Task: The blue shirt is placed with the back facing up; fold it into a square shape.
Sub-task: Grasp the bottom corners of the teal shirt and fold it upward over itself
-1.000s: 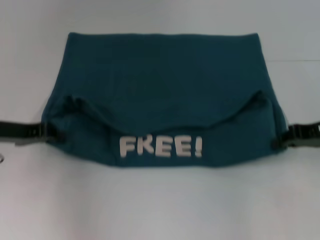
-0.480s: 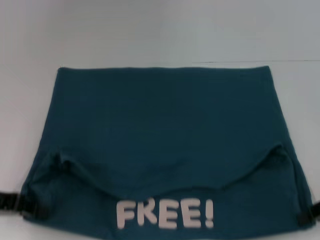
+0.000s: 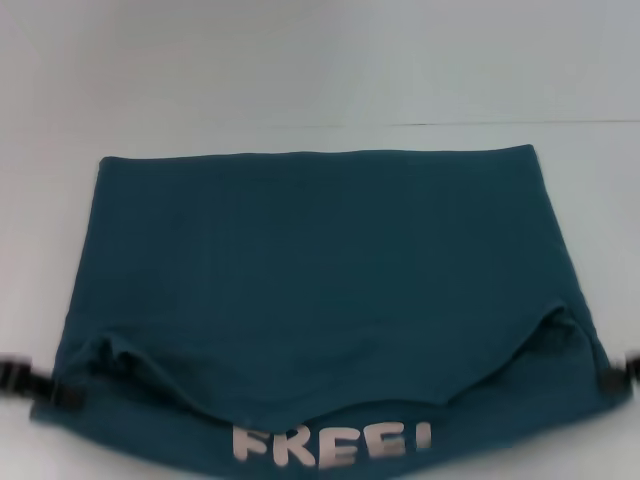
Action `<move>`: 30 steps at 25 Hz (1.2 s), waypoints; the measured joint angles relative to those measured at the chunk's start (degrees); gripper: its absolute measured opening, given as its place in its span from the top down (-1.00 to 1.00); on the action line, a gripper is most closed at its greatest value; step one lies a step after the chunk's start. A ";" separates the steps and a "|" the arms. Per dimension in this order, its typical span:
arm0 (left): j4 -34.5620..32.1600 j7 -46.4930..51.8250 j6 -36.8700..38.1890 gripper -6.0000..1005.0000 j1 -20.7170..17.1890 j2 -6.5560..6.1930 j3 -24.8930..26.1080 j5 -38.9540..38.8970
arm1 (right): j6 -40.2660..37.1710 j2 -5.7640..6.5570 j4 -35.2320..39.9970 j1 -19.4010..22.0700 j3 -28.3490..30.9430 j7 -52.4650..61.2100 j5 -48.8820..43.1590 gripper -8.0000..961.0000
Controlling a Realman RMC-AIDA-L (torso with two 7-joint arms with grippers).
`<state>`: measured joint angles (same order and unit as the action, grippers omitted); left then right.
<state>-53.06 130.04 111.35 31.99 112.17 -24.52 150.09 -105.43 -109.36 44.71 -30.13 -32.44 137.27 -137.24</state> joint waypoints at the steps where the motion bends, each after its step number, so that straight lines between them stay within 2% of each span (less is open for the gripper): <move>1: 0.73 0.61 -1.06 0.87 1.30 -0.56 1.07 -0.05 | 0.24 0.15 -0.01 -0.77 1.73 -0.10 0.42 0.88; 2: 1.58 1.46 -2.31 0.87 2.56 -1.12 1.72 -0.07 | 0.81 0.28 -0.04 -1.75 3.52 -0.10 0.82 0.87; 3: 1.58 1.46 -2.31 0.87 2.56 -1.12 1.72 -0.07 | 2.05 0.33 -0.07 -2.62 4.72 -0.05 1.27 0.87; 4: 3.45 3.74 -5.70 0.87 4.66 -1.98 2.07 -0.07 | 3.32 0.35 -0.13 -3.43 5.64 0.12 1.73 0.87; 5: 4.60 5.29 -8.26 0.86 5.94 -2.32 1.80 -0.04 | 5.28 0.36 -0.33 -4.29 6.13 0.49 2.18 0.87; 9: 8.11 8.95 -17.00 0.86 10.08 -2.79 0.37 0.40 | 13.63 0.06 -1.87 -7.28 6.08 1.73 3.71 0.87; 10: 8.97 9.70 -19.36 0.86 10.98 -2.81 -0.07 0.51 | 18.56 -0.41 -2.86 -8.90 5.93 1.87 4.01 0.87; 12: 10.20 11.25 -23.34 0.86 12.42 -2.71 -1.29 0.57 | 20.78 -0.64 -3.37 -9.66 5.81 1.89 4.14 0.86; 15: 10.80 13.44 -29.09 0.86 13.64 -2.06 -2.92 0.45 | 28.39 -1.51 -5.08 -11.41 5.06 1.88 4.28 0.86; 20: 11.00 16.29 -39.80 0.85 14.20 0.30 -3.37 0.17 | 41.49 -2.98 -7.53 -12.68 2.02 1.89 4.37 0.85; 25: 11.74 17.79 -48.04 0.85 13.97 2.43 -3.46 0.10 | 50.89 -4.47 -9.83 -13.60 -0.82 1.77 4.45 0.85; 30: 13.12 18.89 -53.39 0.85 13.91 3.32 -3.24 0.07 | 57.71 -5.72 -11.45 -14.47 -3.33 1.95 4.46 0.84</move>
<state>-39.94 148.93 57.96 45.89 115.49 -27.75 150.16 -47.71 -115.08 33.27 -44.60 -35.77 139.23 -132.78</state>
